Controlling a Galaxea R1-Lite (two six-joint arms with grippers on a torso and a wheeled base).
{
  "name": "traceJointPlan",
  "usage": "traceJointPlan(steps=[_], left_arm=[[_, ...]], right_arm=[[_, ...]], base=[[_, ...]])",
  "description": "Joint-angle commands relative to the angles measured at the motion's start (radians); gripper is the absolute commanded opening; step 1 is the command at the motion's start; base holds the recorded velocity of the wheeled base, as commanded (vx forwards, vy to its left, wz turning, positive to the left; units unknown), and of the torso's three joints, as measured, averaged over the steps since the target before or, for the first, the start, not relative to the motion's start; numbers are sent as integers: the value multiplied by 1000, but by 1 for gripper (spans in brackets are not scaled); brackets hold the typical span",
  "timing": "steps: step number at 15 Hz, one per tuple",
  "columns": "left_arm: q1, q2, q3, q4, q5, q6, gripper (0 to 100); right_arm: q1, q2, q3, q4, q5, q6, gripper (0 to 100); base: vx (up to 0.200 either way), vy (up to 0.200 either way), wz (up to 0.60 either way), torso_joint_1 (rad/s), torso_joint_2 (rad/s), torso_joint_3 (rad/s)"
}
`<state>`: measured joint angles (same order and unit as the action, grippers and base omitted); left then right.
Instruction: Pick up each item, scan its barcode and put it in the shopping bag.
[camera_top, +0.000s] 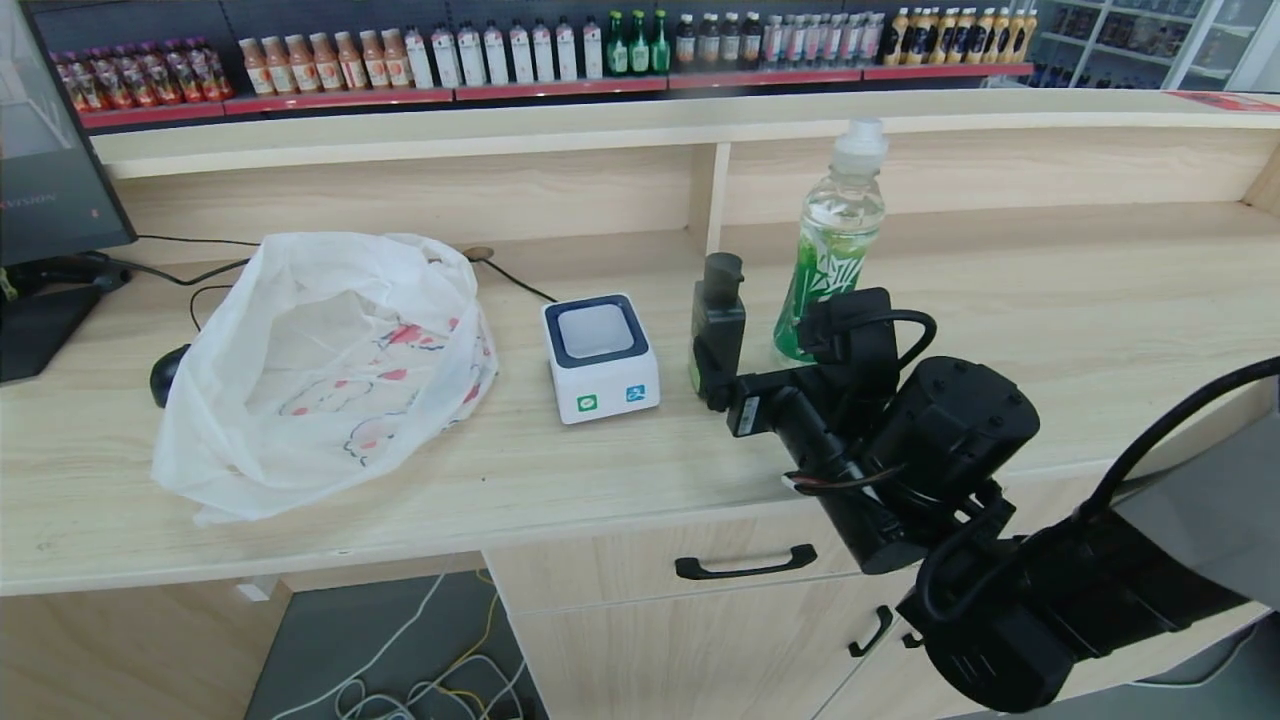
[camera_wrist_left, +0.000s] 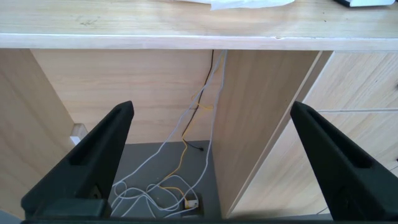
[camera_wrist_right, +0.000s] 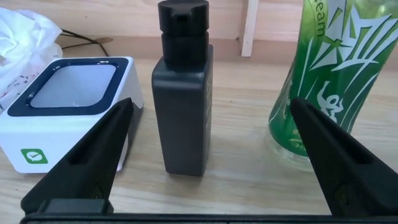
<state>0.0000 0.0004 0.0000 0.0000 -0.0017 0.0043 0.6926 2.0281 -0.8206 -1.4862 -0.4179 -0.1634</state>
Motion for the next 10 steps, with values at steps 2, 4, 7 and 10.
traceJointPlan(steps=[2,4,7,10], left_arm=[[0,1,0,0,0,-1,100],[0,1,0,0,0,0,100],[0,1,0,0,0,0,100],[0,1,0,0,0,0,100]], right_arm=[[-2,43,-37,1,1,1,100],[-2,70,-60,0,1,4,100],[-5,113,-120,1,-4,18,100],[-16,136,-150,4,-4,24,100]], base=[[0,0,0,0,0,0],[0,0,0,0,0,0],[0,0,0,0,0,0],[0,0,0,0,0,0]])
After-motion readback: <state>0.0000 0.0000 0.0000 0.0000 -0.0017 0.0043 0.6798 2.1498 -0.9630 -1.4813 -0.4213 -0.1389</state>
